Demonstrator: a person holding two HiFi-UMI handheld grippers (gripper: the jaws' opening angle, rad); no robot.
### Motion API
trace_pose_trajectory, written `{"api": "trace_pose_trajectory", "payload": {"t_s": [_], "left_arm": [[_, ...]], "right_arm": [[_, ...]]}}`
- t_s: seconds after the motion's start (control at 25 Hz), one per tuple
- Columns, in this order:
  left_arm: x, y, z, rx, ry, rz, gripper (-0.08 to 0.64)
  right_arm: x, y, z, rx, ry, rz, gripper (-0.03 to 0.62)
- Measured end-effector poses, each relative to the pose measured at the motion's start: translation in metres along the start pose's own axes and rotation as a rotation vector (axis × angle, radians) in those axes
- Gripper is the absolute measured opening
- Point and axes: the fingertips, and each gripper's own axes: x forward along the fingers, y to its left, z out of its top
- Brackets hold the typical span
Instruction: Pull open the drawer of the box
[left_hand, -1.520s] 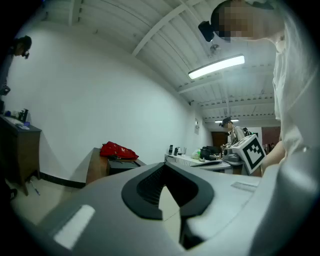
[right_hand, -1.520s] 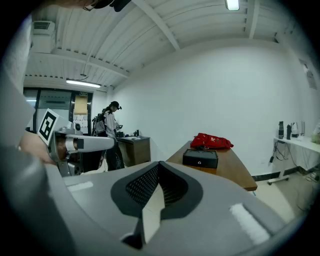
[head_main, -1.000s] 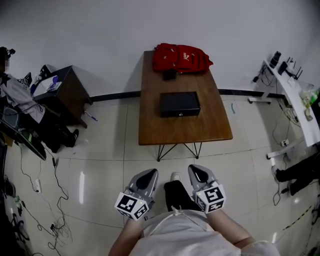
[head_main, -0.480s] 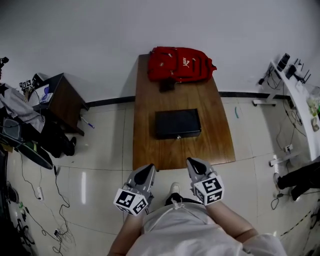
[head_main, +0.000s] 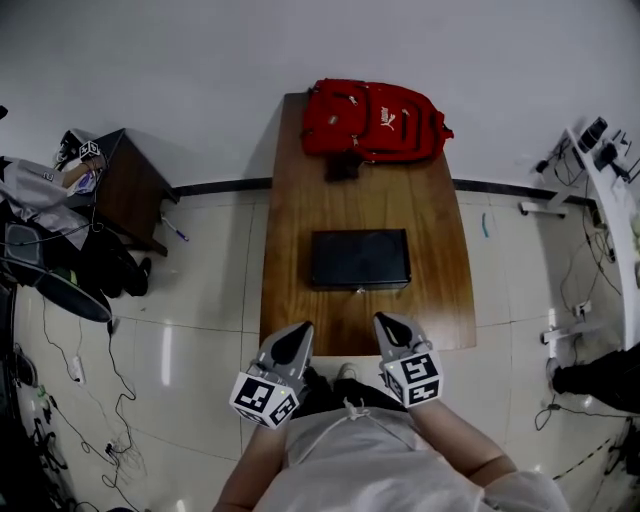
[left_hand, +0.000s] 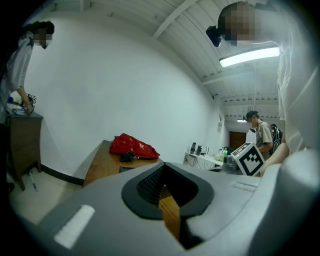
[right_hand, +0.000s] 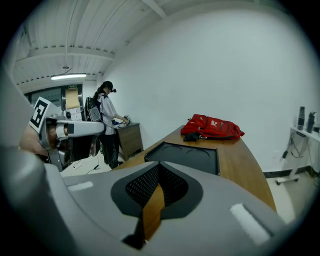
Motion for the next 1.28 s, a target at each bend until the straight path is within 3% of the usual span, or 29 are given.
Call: {"api": "trace_pose_trajectory", "payload": {"t_s": [0.44,0.64,1.0,1.28], "left_arm": [[0.038,0.032,-0.033,-0.077,0.082,-0.033,0.006],[0.053,0.055,-0.039,-0.094,0.110,-0.045,0.006],[0.068,0.080,-0.050,-0.120,0.166,-0.066,0.006],[0.072,0.092,-0.055,-0.134,0.187,-0.072,0.006]], "right_arm": [[0.060,-0.025,-0.039,0.048,0.139,-0.036,0.008],[0.088,-0.029,-0.048,0.080,0.190,-0.047,0.049],[0.118,-0.043,-0.079,0.306,0.305,-0.113,0.087],[0.124,-0.041,-0.081,0.333,0.335,-0.116,0.083]]}}
